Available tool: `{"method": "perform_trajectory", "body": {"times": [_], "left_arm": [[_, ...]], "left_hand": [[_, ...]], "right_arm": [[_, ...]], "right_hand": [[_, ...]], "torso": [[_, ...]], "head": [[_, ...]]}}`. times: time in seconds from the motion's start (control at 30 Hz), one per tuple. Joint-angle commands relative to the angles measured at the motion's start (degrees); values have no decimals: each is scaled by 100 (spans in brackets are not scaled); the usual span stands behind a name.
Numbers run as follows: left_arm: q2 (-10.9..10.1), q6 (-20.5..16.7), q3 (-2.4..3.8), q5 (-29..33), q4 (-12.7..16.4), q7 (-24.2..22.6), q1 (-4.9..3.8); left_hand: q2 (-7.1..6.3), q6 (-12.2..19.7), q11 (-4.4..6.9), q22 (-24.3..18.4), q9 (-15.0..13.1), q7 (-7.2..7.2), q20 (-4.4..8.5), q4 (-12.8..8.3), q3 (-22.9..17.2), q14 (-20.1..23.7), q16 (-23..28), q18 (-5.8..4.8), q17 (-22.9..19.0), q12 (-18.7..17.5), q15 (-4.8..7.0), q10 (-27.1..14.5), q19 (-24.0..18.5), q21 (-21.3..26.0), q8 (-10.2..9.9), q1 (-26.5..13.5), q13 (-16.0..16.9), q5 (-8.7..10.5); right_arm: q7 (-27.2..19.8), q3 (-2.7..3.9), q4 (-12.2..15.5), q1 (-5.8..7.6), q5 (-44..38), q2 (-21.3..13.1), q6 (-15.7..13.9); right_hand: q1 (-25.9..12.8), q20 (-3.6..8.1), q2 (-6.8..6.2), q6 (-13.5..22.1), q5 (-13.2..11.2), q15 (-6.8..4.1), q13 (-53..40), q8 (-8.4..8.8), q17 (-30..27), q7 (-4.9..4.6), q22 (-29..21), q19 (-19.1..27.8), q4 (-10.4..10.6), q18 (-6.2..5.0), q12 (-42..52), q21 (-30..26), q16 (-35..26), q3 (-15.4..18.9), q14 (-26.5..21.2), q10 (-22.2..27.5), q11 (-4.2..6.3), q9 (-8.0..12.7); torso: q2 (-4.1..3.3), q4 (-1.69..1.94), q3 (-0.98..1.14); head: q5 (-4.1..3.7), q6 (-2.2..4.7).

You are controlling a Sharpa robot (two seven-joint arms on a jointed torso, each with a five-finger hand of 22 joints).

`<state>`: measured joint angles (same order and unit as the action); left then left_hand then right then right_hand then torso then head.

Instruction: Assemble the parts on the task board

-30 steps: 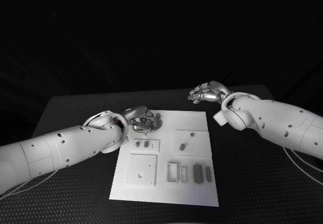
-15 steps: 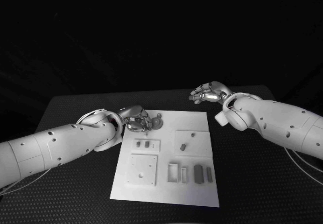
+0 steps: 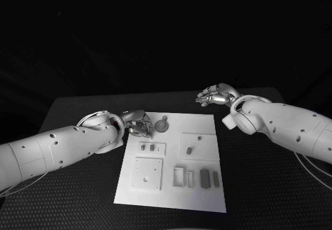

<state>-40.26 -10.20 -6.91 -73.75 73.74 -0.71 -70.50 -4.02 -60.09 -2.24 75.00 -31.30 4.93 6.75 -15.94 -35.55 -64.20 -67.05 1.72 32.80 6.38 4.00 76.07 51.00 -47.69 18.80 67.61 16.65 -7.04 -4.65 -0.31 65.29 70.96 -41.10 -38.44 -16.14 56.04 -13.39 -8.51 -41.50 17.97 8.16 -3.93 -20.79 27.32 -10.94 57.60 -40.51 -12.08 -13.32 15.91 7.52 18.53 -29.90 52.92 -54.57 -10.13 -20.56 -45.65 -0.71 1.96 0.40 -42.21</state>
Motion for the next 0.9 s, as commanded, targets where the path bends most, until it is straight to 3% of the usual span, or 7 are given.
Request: {"method": "perform_trajectory", "body": {"times": [0.03,0.9], "left_arm": [[-11,87,2,-178,10,10,-5],[-2,386,-6,-169,28,93,-2]], "left_hand": [[10,-69,-8,111,-11,45,268,-24,-12,-25,-26,86,6,-33,-3,33,27,-21,20,-41,3,-13],[16,-69,-8,115,-10,47,273,-23,-15,-20,-41,87,11,-49,-3,38,35,-37,12,-38,2,-4]], "right_arm": [[-43,2,10,-3,7,0,81],[-46,2,1,-3,7,10,85]], "right_hand": [[-26,-6,-5,5,20,33,0,-21,-9,-120,7,-32,22,-39,-21,-27,-40,12,-21,-51,3,5],[-23,-6,-1,5,19,33,0,-23,-10,-118,14,-35,20,-39,-25,-38,-40,12,-22,-52,3,9]], "torso": [[-2,-1,2],[-2,-6,3]], "head": [[13,3],[4,-29]]}}
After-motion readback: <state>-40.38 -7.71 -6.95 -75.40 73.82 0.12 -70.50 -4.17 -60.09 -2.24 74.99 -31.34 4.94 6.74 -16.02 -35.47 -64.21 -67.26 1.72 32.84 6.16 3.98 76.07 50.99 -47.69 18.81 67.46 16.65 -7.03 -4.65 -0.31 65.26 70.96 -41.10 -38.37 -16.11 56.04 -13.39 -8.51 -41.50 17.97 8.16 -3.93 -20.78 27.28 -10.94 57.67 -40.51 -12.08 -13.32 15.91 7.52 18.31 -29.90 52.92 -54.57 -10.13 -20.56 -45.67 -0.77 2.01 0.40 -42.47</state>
